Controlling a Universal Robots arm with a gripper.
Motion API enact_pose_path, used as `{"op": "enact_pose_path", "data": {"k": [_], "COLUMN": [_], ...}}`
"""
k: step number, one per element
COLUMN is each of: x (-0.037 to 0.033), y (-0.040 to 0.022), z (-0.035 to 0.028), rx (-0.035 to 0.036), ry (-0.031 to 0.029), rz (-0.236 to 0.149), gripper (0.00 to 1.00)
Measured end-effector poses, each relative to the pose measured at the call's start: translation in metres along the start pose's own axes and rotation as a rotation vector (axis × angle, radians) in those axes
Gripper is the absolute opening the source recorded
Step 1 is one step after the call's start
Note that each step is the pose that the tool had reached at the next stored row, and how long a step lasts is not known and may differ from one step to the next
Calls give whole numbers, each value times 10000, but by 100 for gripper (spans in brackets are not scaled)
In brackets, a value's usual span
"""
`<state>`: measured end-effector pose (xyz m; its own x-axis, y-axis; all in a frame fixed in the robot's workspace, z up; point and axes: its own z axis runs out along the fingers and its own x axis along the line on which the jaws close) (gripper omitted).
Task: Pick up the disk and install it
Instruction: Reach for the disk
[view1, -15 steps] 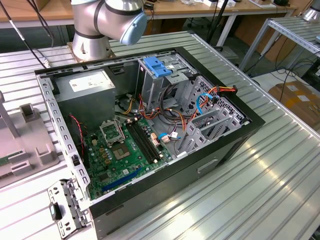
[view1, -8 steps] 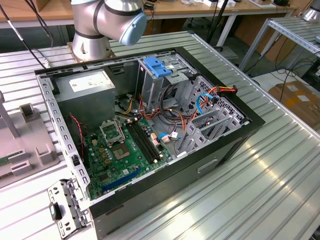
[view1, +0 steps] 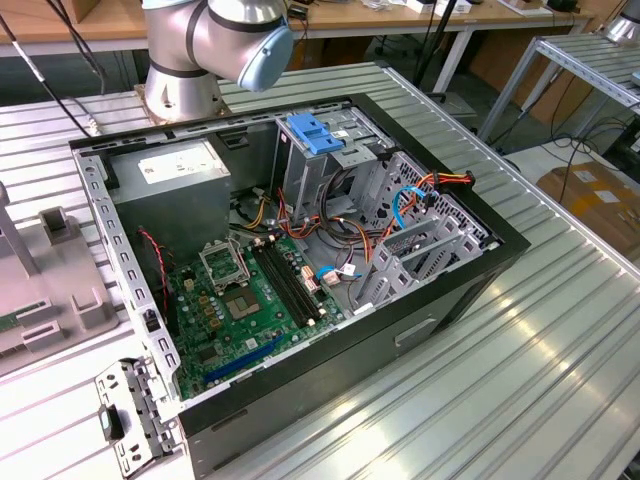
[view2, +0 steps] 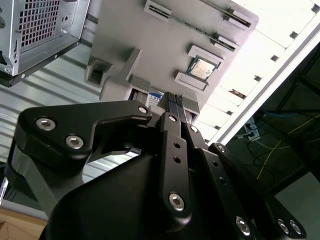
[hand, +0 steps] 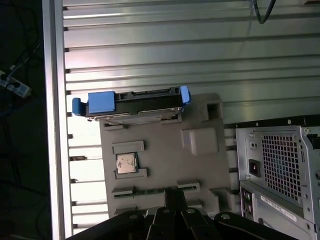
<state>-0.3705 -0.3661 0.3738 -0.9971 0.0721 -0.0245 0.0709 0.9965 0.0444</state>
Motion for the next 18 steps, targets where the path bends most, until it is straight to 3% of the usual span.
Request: {"op": "enact_pose_path", "data": {"k": [12,18], "x": [77,85], "y": [119,133], "z": [35,39], "rx": [0,0], "ry": [2,3], "rz": [-39,-41], "gripper": [11,11]}}
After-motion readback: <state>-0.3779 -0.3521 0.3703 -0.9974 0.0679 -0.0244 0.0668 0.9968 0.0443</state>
